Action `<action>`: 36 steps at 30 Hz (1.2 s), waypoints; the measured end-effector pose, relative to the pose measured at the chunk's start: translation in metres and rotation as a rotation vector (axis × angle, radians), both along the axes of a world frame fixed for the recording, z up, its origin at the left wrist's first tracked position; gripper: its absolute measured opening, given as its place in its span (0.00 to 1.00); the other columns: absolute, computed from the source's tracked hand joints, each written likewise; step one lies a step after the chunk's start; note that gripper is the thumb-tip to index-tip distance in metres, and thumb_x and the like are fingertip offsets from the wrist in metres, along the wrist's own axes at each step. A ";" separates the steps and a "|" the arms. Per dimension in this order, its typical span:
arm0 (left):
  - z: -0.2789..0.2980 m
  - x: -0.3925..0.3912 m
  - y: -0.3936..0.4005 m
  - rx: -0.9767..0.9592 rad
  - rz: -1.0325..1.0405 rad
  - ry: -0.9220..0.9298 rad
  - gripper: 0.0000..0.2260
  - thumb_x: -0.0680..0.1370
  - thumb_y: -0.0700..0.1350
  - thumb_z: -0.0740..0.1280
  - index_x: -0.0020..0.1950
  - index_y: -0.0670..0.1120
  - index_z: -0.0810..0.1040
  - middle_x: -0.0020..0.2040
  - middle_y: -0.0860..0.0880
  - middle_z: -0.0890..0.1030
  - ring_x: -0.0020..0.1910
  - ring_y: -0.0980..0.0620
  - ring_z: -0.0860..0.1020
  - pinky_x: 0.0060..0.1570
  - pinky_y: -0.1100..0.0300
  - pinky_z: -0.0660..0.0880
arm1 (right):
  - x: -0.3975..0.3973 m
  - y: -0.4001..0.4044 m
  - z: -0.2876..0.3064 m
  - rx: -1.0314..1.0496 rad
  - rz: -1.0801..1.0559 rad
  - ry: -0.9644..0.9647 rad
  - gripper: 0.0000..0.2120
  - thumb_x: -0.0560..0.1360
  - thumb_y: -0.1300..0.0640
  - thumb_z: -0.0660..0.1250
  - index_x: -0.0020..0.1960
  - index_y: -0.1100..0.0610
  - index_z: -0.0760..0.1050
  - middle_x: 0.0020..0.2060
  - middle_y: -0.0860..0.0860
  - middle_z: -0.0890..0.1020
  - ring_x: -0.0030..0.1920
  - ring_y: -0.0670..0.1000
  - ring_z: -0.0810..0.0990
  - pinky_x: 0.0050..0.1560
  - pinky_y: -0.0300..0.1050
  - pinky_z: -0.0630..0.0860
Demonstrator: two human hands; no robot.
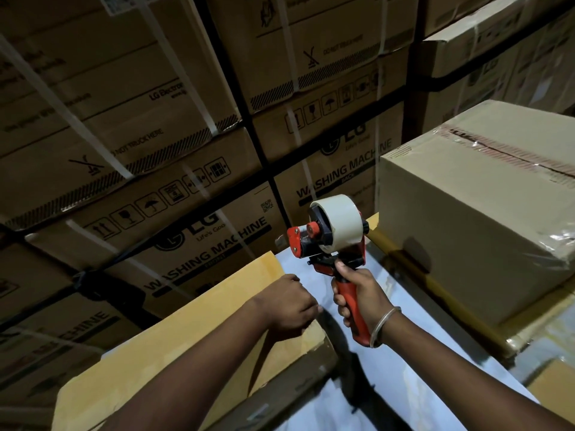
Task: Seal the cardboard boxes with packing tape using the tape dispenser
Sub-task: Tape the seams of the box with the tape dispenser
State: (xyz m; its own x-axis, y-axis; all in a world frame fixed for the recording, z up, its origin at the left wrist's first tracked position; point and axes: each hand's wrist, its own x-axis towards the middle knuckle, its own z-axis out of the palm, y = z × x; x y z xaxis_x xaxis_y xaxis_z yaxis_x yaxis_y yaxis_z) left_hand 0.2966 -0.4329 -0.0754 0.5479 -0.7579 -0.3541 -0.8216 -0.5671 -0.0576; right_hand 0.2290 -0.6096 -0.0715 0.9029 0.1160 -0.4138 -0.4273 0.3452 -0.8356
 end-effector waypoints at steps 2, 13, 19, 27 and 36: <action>-0.002 -0.005 -0.007 -0.055 -0.004 0.072 0.20 0.85 0.53 0.53 0.38 0.46 0.73 0.37 0.43 0.81 0.34 0.47 0.70 0.60 0.46 0.71 | 0.003 0.002 0.001 -0.004 0.006 -0.014 0.24 0.81 0.41 0.60 0.37 0.61 0.71 0.26 0.54 0.68 0.23 0.52 0.63 0.25 0.40 0.60; 0.001 -0.023 0.023 -1.317 0.955 0.217 0.14 0.79 0.36 0.58 0.48 0.41 0.85 0.41 0.46 0.84 0.42 0.47 0.81 0.45 0.48 0.81 | 0.015 0.006 0.000 0.028 0.029 -0.027 0.24 0.79 0.41 0.62 0.36 0.60 0.71 0.27 0.54 0.69 0.23 0.51 0.64 0.26 0.39 0.60; 0.033 0.014 0.030 -1.555 1.638 0.918 0.21 0.81 0.57 0.63 0.49 0.39 0.82 0.41 0.40 0.82 0.36 0.46 0.79 0.34 0.59 0.75 | 0.016 0.012 -0.002 0.029 0.131 -0.097 0.23 0.72 0.39 0.67 0.36 0.59 0.71 0.27 0.55 0.68 0.23 0.50 0.64 0.26 0.39 0.61; 0.044 0.025 0.031 -1.572 1.654 1.263 0.13 0.67 0.46 0.71 0.48 0.40 0.80 0.43 0.42 0.82 0.40 0.47 0.80 0.36 0.57 0.80 | 0.016 0.016 -0.003 -0.005 0.261 -0.186 0.27 0.64 0.35 0.69 0.37 0.61 0.71 0.26 0.55 0.69 0.22 0.50 0.65 0.26 0.40 0.62; 0.032 0.036 0.043 -1.465 1.640 1.404 0.24 0.82 0.55 0.55 0.62 0.36 0.77 0.47 0.40 0.79 0.35 0.45 0.81 0.28 0.58 0.80 | 0.008 0.017 -0.006 0.030 0.229 -0.128 0.26 0.65 0.35 0.69 0.36 0.60 0.72 0.26 0.55 0.70 0.21 0.50 0.66 0.26 0.40 0.62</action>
